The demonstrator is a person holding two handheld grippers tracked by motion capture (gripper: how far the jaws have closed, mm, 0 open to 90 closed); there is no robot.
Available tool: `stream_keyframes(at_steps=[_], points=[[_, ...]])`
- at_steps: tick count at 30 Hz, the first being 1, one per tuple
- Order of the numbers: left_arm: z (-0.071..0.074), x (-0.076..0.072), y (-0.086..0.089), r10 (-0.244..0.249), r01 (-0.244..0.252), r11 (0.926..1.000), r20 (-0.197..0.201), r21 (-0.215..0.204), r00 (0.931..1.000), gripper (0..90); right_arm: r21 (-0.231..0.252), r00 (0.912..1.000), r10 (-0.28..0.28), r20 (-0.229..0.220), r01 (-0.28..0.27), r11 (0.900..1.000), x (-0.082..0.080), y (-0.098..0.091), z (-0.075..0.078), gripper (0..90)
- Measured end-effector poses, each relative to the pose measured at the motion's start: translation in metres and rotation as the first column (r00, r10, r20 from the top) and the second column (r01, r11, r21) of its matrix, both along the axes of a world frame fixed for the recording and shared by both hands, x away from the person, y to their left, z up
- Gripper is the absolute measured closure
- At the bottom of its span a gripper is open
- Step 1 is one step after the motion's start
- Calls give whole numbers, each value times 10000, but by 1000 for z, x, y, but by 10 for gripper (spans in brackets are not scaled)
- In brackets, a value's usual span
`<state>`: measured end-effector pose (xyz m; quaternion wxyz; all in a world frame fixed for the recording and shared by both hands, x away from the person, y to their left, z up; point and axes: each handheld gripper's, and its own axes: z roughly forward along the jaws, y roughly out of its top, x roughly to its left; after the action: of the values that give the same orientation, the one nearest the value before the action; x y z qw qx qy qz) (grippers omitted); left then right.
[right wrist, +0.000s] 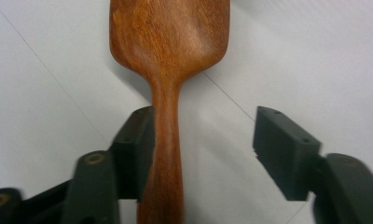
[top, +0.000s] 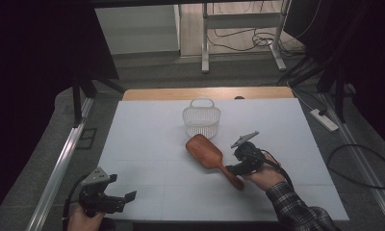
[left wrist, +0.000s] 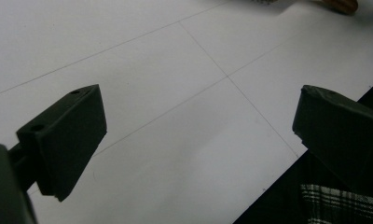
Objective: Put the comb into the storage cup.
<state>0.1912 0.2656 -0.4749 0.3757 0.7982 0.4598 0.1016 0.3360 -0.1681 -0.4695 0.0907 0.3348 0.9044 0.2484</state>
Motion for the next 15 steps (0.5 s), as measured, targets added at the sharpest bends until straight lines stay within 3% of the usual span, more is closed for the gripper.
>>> stream_keyframes(at_steps=[9, 15], points=[[0, 0, 0, -12, 12, 10000, 2, 34, 10000, 37, -6, 9999, 110, 59, -110, 9999, -1, 9, 2, 180], [0, 0, 0, -12, 12, 10000, -2, 26, 10000, 37, 313, 9996, 85, -261, -77, 9995, 0, 14, 2, 78]])
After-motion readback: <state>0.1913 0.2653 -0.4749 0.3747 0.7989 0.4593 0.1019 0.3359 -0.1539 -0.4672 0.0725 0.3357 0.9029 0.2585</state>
